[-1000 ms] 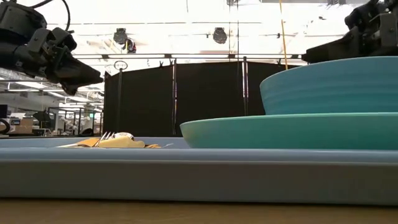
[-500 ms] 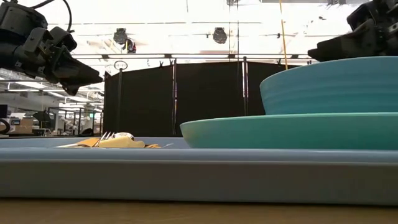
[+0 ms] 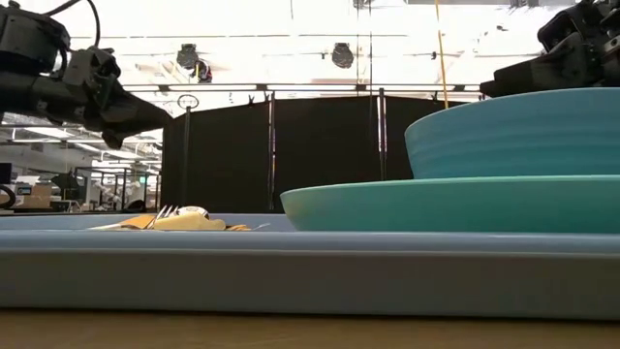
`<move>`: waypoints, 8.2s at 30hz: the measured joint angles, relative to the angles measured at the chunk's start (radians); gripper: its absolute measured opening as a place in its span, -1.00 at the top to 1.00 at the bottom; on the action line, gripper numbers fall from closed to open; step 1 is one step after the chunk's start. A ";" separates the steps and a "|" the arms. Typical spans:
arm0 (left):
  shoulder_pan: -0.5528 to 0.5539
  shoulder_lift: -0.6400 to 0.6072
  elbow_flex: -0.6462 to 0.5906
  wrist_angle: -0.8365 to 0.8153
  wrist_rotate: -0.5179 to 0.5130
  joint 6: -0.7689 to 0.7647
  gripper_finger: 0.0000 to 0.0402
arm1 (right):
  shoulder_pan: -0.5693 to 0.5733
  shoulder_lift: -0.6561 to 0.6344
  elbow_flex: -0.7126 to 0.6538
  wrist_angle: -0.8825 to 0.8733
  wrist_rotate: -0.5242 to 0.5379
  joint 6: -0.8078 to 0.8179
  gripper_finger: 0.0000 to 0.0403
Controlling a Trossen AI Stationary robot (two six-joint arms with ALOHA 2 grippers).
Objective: Set up tray
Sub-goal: Return to Home Position
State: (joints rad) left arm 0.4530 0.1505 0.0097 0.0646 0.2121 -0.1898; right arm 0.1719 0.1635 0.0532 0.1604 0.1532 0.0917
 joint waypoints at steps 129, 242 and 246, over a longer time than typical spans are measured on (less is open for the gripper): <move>-0.175 0.048 0.001 0.007 0.013 0.010 0.36 | 0.000 0.000 -0.001 0.011 0.002 0.053 0.35; -0.175 0.047 0.001 0.007 0.013 0.000 0.36 | 0.000 0.000 -0.001 0.011 0.002 0.053 0.35; -0.175 0.047 0.001 0.007 0.013 0.000 0.36 | 0.000 0.000 -0.001 0.011 0.002 0.053 0.35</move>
State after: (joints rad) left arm 0.2781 0.1978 0.0109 0.0715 0.2253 -0.1894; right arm 0.1722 0.1638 0.0521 0.1711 0.1551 0.1449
